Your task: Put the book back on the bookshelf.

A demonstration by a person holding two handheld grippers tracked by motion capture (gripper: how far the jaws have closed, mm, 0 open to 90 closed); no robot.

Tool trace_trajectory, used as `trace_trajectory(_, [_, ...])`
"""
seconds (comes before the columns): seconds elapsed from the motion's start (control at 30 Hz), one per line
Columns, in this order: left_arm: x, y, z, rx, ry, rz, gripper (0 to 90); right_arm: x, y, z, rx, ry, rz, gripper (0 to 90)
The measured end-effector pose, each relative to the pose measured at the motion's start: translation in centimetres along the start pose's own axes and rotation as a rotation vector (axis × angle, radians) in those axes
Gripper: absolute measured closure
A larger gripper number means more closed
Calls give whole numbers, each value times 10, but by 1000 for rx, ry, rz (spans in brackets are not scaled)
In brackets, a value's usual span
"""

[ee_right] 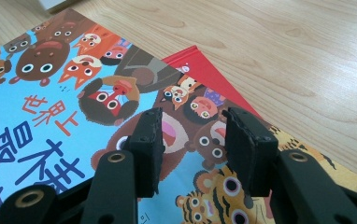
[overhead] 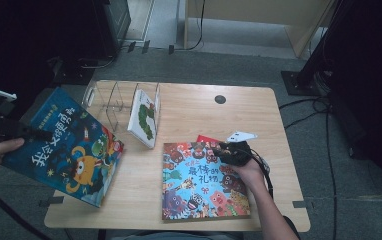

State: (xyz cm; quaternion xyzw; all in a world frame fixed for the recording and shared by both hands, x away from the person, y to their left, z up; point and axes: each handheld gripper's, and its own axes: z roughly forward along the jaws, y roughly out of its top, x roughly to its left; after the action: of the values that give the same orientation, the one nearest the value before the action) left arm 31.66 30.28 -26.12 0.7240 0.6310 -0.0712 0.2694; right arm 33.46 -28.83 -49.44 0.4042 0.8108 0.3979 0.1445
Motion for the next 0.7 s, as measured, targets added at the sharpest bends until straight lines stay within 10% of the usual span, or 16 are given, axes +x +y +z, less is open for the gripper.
trace_trajectory(0.7, [19, 47, -15, -72, 69, -90, 827, 2, 0, 2, 9, 10, -1, 579])
